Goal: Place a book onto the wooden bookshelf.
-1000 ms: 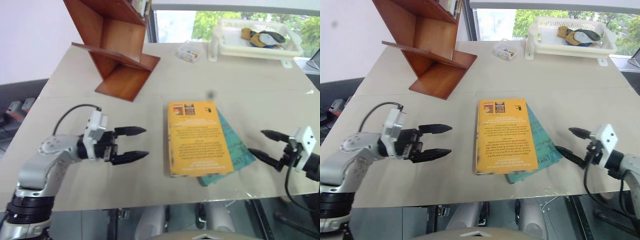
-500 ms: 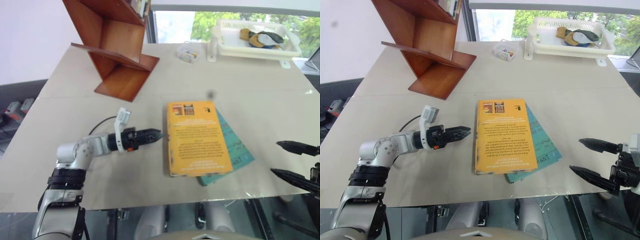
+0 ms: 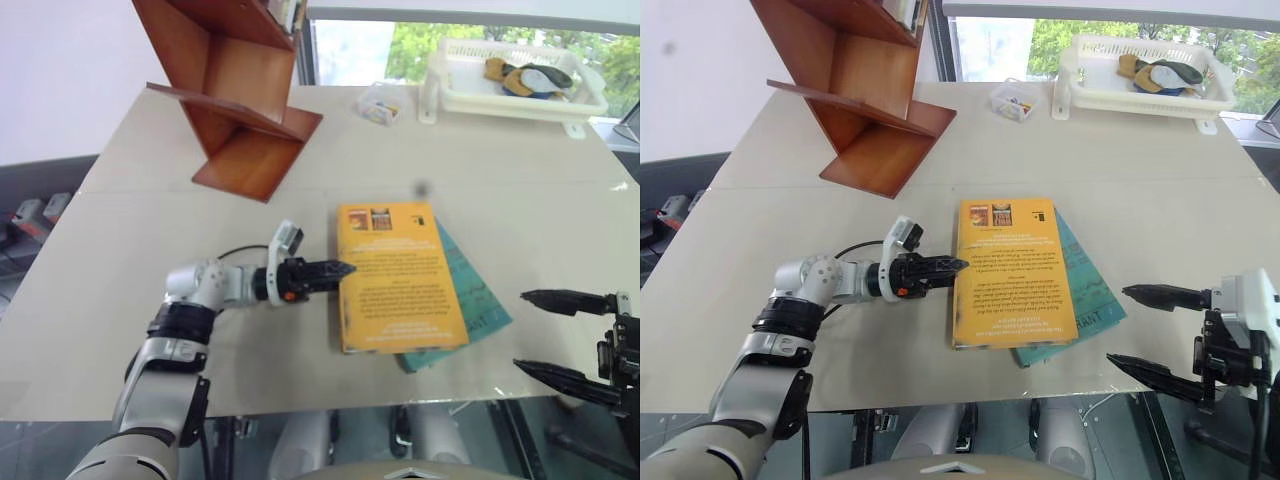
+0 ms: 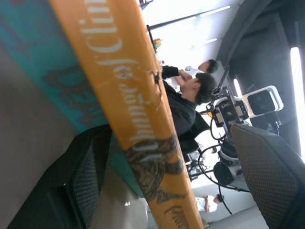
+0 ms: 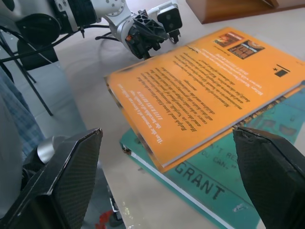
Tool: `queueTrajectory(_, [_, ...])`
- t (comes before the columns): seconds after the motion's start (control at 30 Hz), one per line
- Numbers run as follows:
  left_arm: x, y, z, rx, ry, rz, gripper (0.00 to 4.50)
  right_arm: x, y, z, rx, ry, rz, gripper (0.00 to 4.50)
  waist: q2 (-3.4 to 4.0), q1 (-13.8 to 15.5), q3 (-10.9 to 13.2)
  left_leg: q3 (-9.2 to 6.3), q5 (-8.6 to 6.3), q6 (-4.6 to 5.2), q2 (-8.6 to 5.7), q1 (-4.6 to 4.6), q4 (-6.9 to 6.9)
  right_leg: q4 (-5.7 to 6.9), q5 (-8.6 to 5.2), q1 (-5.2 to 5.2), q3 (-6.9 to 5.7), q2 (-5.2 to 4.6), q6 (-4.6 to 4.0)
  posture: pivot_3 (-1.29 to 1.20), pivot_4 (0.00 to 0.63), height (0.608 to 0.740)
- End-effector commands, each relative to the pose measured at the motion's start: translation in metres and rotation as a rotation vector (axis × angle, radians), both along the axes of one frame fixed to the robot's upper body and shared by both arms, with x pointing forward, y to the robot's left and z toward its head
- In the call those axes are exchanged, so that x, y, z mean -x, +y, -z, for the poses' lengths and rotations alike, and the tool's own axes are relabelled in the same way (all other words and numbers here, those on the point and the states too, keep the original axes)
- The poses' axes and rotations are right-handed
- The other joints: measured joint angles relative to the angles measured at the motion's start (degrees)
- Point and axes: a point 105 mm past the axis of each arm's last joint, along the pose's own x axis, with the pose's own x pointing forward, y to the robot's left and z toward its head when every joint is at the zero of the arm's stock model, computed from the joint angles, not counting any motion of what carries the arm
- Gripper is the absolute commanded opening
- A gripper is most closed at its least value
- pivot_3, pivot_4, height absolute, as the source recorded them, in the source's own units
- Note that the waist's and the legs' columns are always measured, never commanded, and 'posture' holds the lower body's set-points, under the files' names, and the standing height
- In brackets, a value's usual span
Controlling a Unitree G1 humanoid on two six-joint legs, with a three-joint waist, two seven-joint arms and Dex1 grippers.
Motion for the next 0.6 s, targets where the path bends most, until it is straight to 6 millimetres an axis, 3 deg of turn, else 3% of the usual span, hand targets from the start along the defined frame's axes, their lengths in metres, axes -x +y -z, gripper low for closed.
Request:
queueTrajectory(0.03, [0.002, -0.005, -0.002, 0.028, 0.042, 0.019, 3.12, 0.002, 0.002, -0.005, 0.017, -0.043, -0.007, 4.5, 0.0, 0.02, 0.0, 0.0, 0.0, 0.0, -0.01, 0.0, 0.0, 0.0, 0.0, 0.0, 0.0, 0.0, 0.0, 0.0, 0.15, 0.707])
queueTrajectory(0.17, [0.004, -0.007, 0.0, 0.02, 0.051, 0.015, 1.05, 0.003, 0.001, -0.005, 0.015, -0.045, -0.002, 4.5, 0.0, 0.0, 0.0, 0.0, 0.0, 0.0, 0.0, 0.02, 0.0, 0.01, 0.0, 0.0, 0.0, 0.0, 0.0, 0.0, 0.15, 0.707])
queueTrajectory(0.23, [0.004, -0.006, -0.003, 0.031, 0.039, 0.006, 0.28, 0.003, 0.0, -0.006, 0.014, -0.049, 0.005, 4.5, 0.0, 0.0, -0.01, -0.01, 0.0, 0.0, 0.0, 0.02, 0.0, 0.01, 0.0, 0.0, 0.01, 0.0, 0.01, 0.0, 0.15, 0.707])
queueTrajectory(0.4, [0.001, -0.004, -0.022, 0.08, 0.006, -0.021, 0.28, 0.001, -0.004, -0.006, 0.006, -0.058, 0.019, 4.5, -0.01, -0.01, 0.0, -0.03, 0.0, 0.0, 0.0, 0.0, 0.0, 0.01, 0.0, 0.0, 0.07, -0.01, 0.0, 0.0, 0.15, 0.707])
queueTrajectory(0.6, [-0.001, -0.006, -0.074, 0.123, -0.267, -0.033, 0.28, -0.016, -0.021, -0.024, -0.164, -0.146, 0.105, 4.5, -0.08, -0.03, 0.05, -0.05, 0.01, -0.01, 0.0, 0.0, 0.02, 0.01, 0.02, 0.0, 0.1, -0.05, -0.03, 0.0, 0.15, 0.707])
